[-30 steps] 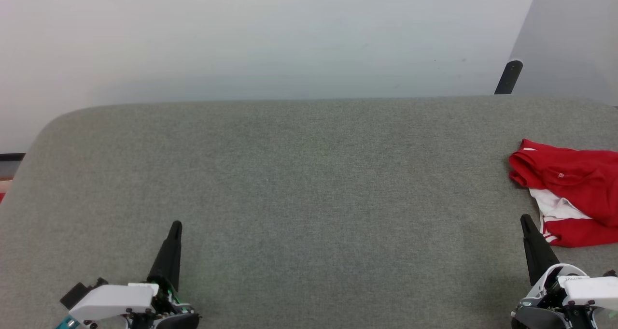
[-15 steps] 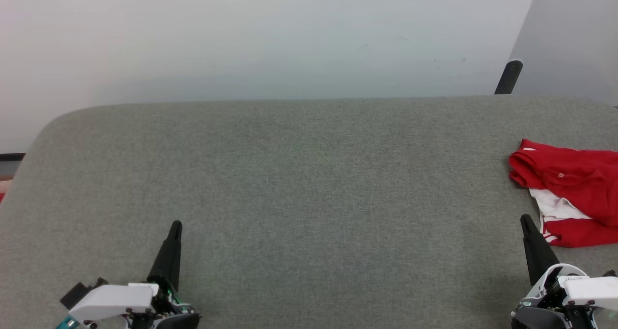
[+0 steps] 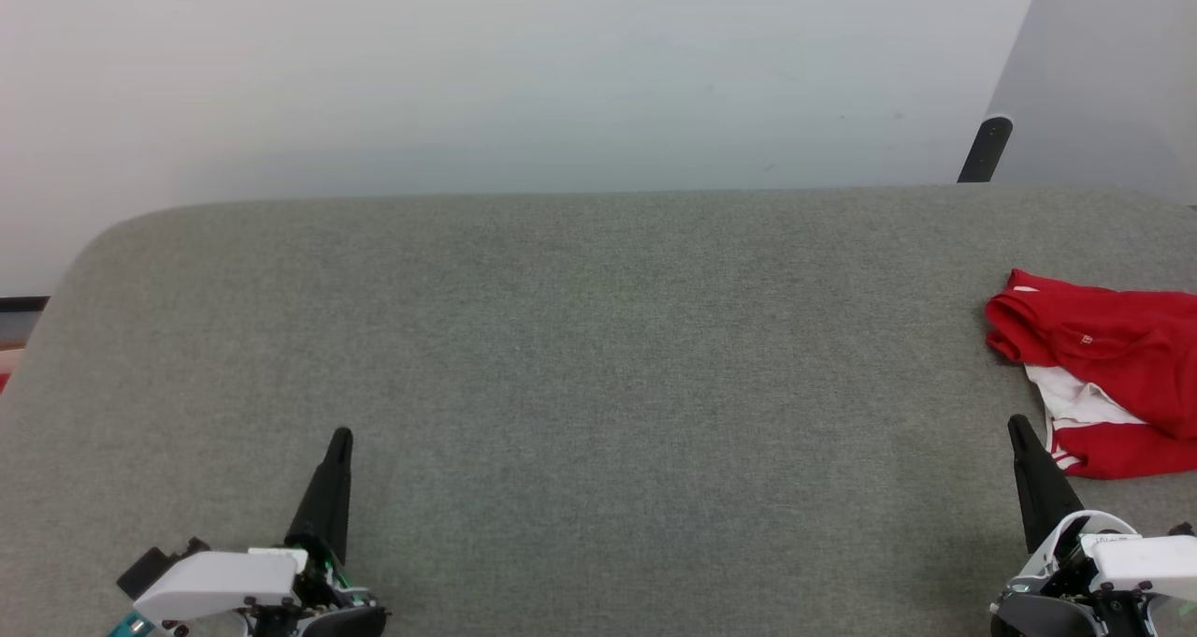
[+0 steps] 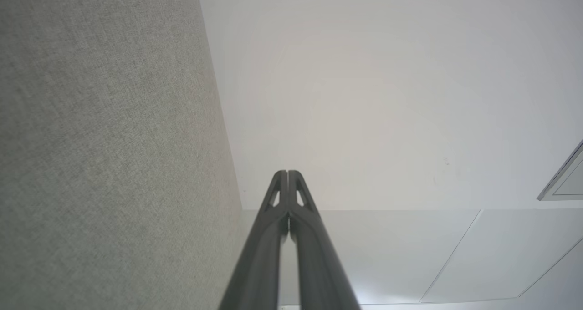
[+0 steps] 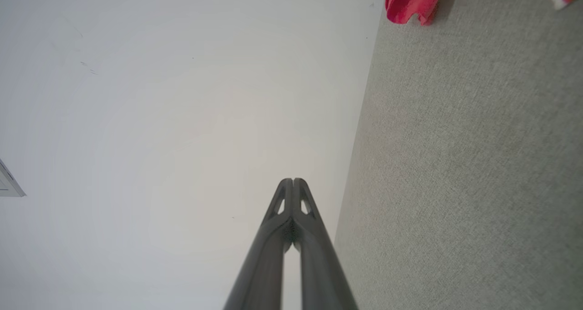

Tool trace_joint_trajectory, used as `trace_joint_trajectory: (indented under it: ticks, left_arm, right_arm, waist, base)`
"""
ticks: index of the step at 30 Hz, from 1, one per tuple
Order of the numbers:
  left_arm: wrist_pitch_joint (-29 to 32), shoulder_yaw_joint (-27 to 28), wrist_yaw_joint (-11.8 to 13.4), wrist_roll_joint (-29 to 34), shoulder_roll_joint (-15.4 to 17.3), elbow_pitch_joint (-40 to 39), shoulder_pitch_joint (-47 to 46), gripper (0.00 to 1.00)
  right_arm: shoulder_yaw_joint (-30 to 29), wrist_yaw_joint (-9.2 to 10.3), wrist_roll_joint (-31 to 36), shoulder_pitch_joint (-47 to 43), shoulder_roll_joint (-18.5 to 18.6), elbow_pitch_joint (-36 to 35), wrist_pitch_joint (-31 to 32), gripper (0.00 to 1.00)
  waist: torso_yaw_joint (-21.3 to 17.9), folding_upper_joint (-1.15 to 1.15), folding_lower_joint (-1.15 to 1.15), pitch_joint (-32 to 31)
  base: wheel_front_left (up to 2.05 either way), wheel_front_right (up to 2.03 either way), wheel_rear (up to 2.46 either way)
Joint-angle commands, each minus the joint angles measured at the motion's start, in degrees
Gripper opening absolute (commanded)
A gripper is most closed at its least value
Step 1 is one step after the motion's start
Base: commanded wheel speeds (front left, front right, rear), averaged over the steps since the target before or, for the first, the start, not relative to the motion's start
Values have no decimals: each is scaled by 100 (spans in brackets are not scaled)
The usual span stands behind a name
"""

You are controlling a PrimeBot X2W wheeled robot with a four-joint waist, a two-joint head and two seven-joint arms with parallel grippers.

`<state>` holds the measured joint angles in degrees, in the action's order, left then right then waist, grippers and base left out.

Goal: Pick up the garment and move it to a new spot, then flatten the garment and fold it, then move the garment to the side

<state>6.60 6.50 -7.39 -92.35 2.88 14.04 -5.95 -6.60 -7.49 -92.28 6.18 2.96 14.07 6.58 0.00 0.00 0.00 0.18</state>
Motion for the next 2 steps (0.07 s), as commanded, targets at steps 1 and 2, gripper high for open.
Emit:
trace_joint_trajectory:
  ticks: [1,2]
  left_arm:
    - [15,18,-19,-4,-9,6,-54,0]
    - [15,18,-19,-4,-9,6,-54,0]
  right_arm:
    - [9,0,-24,7,-20,1,5,0]
    - [9,0,-24,7,-20,1,5,0]
  waist:
    - [0,0,0,0]
    - [0,0,0,0]
  base:
    - [0,0,0]
    - [0,0,0]
